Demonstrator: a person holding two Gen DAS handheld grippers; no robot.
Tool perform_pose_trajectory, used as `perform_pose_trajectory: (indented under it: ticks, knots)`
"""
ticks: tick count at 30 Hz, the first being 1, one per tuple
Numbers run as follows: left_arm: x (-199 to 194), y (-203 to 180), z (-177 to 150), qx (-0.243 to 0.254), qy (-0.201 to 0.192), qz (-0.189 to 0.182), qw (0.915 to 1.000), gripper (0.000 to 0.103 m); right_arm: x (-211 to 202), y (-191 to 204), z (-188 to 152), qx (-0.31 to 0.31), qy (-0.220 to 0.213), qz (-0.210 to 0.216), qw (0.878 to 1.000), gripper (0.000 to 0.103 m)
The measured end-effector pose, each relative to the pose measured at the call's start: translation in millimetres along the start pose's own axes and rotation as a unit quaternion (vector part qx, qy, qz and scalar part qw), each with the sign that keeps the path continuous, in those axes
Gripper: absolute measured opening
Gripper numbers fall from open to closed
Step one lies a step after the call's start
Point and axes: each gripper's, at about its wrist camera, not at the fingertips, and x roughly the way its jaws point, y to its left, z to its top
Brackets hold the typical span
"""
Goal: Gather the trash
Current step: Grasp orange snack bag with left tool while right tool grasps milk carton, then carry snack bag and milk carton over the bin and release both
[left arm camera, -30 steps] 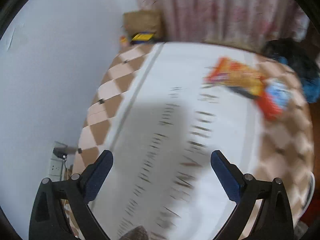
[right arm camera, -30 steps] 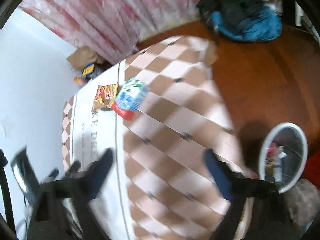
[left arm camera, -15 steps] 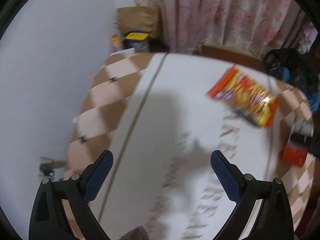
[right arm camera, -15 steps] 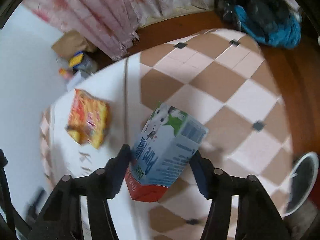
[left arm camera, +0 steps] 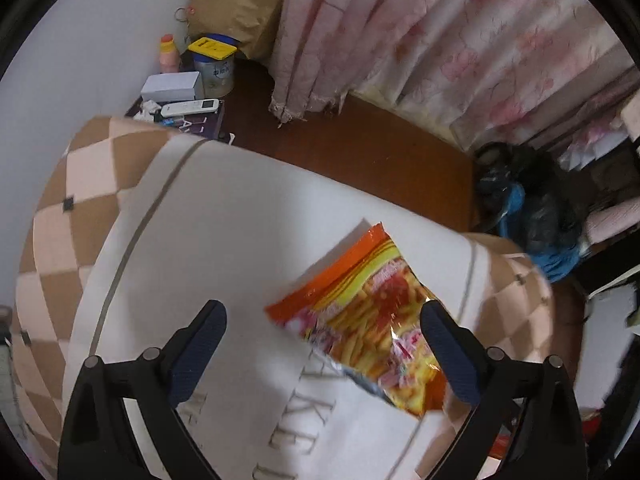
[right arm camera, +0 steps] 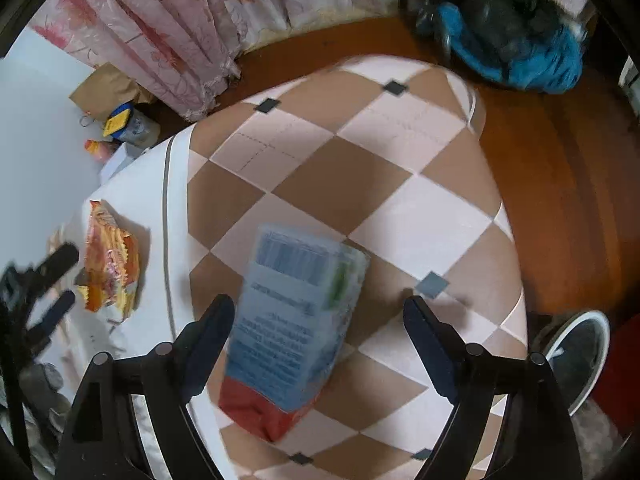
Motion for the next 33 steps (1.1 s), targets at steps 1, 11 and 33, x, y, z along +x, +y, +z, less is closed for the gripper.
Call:
perform_pose_trajectory:
  ticks: [1, 11, 33]
  knots:
    - [4, -6, 1, 0.014, 0.002, 0.011, 0.9998, 0.073, 1, 6, -1, -0.014, -0.007, -0.015, 1.000, 0.081]
    - [-5, -19, -32, 0.096, -0.037, 0.073, 0.9920, 0.007, -1, 23, -9, -0.069, -0.046, -0.063, 0.995, 0.039]
    - [-192, -37, -141, 0.150, -0.167, 0.084, 0.9710, 0.002, -149, -23, -130, -0.058, -0.151, 0.045, 0.986, 0.038]
